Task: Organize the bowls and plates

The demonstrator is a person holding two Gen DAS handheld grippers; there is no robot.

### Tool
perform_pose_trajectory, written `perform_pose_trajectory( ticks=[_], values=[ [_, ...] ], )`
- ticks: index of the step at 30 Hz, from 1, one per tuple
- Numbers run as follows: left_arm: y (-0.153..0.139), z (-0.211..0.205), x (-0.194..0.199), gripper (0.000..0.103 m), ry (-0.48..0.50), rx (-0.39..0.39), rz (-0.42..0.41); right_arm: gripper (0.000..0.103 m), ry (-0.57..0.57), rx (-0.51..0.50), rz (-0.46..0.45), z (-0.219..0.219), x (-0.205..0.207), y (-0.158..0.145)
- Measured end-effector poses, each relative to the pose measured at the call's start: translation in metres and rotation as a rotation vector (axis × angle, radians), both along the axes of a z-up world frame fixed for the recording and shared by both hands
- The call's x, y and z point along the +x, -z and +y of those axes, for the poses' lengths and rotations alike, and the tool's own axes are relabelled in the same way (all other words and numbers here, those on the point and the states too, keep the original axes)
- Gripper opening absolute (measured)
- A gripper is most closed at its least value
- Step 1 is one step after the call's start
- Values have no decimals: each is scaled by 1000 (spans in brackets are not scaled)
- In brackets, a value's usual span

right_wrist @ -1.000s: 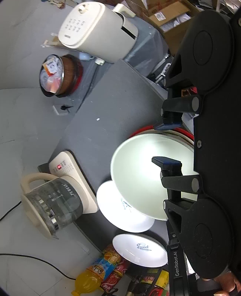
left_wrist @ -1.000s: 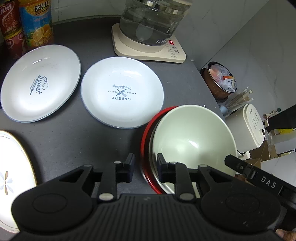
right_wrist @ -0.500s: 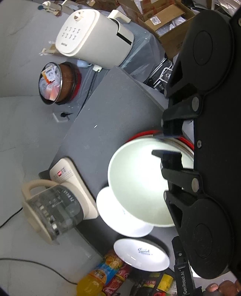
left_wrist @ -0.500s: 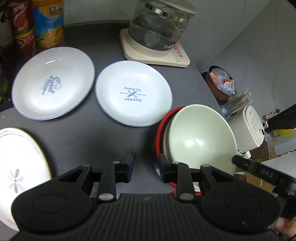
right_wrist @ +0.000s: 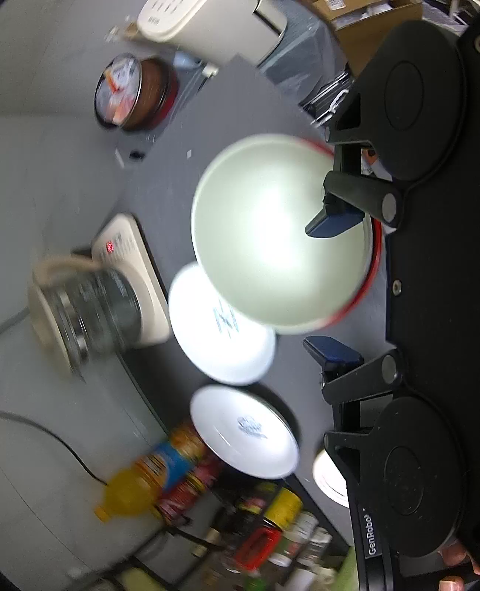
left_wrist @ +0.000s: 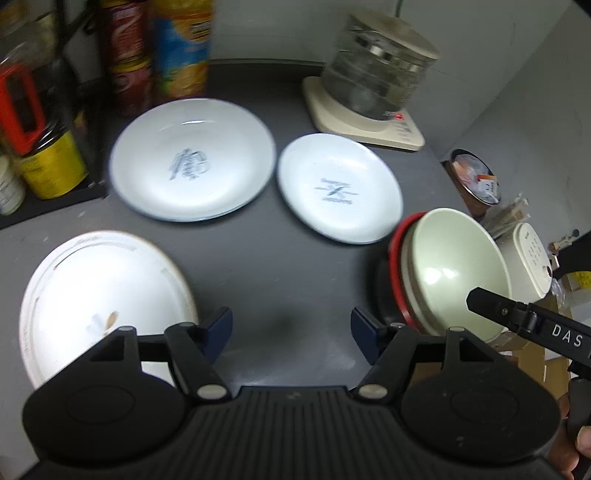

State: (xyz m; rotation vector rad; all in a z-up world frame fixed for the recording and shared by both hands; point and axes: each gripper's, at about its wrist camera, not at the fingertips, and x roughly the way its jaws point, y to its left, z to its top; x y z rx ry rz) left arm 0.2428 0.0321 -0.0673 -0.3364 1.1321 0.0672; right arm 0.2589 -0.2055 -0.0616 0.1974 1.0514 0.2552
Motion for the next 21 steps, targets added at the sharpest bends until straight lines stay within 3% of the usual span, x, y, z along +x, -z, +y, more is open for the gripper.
perform_pose_trajectory(
  ticks=[21],
  values=[
    [6,82,-63,70,-261,-1,43,80,-356,-10,-4,107,-11,-2]
  ],
)
